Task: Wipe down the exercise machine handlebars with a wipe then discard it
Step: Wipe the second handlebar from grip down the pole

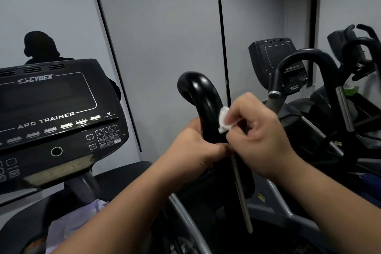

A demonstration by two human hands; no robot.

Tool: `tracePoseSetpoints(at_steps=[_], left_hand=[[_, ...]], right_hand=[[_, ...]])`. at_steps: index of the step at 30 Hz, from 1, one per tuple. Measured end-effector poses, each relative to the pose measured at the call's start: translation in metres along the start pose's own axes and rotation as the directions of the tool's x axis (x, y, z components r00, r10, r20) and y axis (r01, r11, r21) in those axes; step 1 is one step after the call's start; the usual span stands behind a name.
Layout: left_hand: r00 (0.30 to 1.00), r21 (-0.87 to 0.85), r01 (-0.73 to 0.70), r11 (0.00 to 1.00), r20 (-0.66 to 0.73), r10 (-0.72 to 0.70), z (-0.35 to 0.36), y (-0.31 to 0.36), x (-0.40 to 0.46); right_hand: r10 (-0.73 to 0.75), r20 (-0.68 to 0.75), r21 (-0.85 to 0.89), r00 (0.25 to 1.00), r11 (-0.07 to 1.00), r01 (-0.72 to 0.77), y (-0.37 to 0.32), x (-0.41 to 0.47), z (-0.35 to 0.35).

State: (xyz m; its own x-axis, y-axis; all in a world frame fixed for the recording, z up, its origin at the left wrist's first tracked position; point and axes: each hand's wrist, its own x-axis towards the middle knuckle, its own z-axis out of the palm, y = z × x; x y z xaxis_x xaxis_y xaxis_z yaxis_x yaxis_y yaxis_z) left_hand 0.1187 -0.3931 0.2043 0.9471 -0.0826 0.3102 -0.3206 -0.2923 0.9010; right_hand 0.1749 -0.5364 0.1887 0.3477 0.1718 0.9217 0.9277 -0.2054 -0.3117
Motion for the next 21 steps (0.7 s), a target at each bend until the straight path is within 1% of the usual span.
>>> tracePoseSetpoints(at_steps=[2, 4, 5, 8, 10, 13, 15, 17, 18, 21], left_hand=[[1.0, 0.002, -0.016, 1.0, 0.02, 0.016, 0.001, 0.002, 0.0], [1.0, 0.026, -0.003, 1.0, 0.008, 0.002, 0.001, 0.002, 0.0], [1.0, 0.037, 0.009, 0.999, -0.007, -0.009, 0.0, 0.002, 0.0], [0.999, 0.062, 0.024, 0.998, -0.03, -0.022, -0.001, -0.001, 0.001], [1.0, 0.051, 0.004, 0.999, -0.029, -0.003, 0.0, -0.001, 0.0], [1.0, 0.025, -0.008, 1.0, -0.007, 0.008, 0.002, 0.002, -0.001], [1.0, 0.024, -0.005, 1.0, -0.01, 0.006, 0.002, 0.002, -0.001], [1.0, 0.037, 0.007, 0.999, -0.022, -0.006, 0.002, 0.001, -0.001], [1.0, 0.035, 0.014, 0.999, -0.025, -0.013, 0.001, 0.001, 0.0], [0.999, 0.022, 0.028, 0.999, -0.021, -0.028, 0.002, 0.002, -0.001]], right_hand=[[-0.006, 0.022, -0.021, 1.0, 1.0, 0.007, 0.001, 0.002, -0.003], [0.011, -0.002, -0.056, 1.0, 0.998, -0.011, 0.002, 0.025, 0.0], [0.035, -0.017, -0.046, 0.999, 0.998, -0.036, 0.003, 0.038, 0.003], [0.15, -0.024, 0.099, 0.988, 0.984, -0.147, 0.006, 0.053, 0.009], [0.18, 0.016, 0.131, 0.984, 0.975, -0.18, 0.01, 0.031, 0.006], [0.249, 0.123, 0.175, 0.961, 0.947, -0.268, 0.015, -0.009, -0.001], [0.275, 0.146, 0.167, 0.95, 0.94, -0.297, 0.015, -0.008, -0.003], [0.272, 0.106, 0.168, 0.957, 0.943, -0.287, 0.007, 0.015, -0.002], [0.278, 0.074, 0.2, 0.958, 0.937, -0.288, 0.002, 0.029, -0.001], [0.334, 0.022, 0.375, 0.942, 0.871, -0.317, -0.009, 0.057, 0.003]])
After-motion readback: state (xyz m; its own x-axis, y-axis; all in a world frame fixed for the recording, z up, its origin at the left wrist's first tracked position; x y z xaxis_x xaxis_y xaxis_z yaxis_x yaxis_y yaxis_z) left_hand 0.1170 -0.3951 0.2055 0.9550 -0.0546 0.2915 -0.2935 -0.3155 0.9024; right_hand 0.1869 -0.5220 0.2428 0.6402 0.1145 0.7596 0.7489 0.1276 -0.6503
